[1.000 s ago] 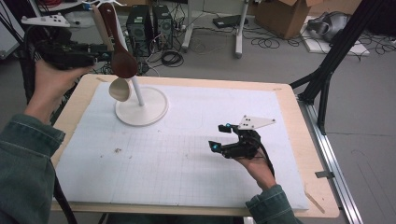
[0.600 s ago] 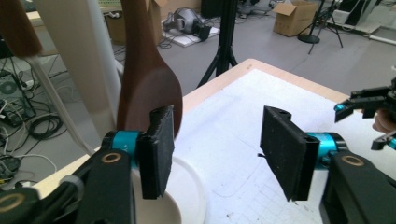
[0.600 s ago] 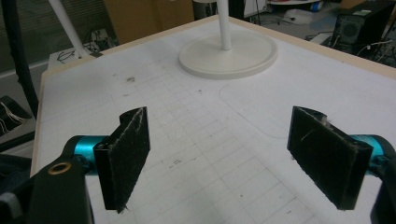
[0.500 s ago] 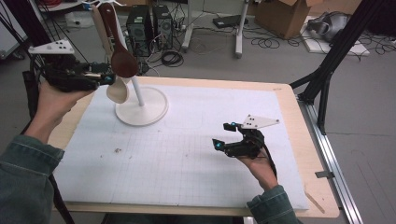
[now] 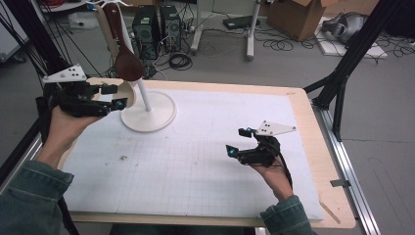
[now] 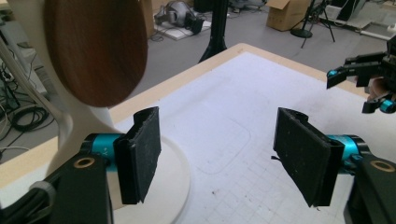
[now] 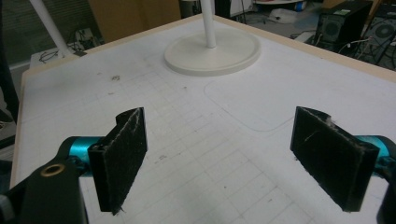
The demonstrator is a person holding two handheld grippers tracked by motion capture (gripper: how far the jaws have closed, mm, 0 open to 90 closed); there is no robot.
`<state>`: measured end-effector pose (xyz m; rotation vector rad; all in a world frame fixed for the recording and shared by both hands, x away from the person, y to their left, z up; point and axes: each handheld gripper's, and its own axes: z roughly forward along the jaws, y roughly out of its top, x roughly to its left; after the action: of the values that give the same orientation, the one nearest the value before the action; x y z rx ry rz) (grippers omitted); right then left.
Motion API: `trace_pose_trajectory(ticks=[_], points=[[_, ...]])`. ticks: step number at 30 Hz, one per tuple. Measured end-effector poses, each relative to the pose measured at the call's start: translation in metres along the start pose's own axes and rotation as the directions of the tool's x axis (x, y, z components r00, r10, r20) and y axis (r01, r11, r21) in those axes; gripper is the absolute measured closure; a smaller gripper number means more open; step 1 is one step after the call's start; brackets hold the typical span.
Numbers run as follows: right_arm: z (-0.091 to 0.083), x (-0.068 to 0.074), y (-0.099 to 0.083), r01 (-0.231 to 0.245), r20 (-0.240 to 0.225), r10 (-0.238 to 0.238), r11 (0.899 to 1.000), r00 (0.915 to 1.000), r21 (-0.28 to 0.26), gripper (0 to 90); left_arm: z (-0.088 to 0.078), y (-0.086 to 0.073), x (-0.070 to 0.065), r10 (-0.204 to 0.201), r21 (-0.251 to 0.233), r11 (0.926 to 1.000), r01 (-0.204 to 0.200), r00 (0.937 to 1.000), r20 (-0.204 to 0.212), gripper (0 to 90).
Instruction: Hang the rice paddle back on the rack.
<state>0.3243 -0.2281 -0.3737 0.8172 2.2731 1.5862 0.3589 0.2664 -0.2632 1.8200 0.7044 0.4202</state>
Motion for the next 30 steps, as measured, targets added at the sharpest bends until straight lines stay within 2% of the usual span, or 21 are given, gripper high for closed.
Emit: trace_pose_trajectory(ticks=[14, 30], points=[[-0.001, 0.000, -0.003, -0.003, 0.028, 0.003, 1.000, 0.9996, 0.011, 17.0, 0.001, -0.038, -0.009, -0.021, -0.006, 0.9998, 0.021, 0.9998, 0.007, 25.1], [-0.005, -0.001, -0.010, 0.016, 0.059, -0.018, 1.000, 0.9981, 0.022, 14.6, 0.008, -0.073, -0.024, -0.004, 0.020, 0.9998, 0.003, 0.9997, 0.023, 15.7]])
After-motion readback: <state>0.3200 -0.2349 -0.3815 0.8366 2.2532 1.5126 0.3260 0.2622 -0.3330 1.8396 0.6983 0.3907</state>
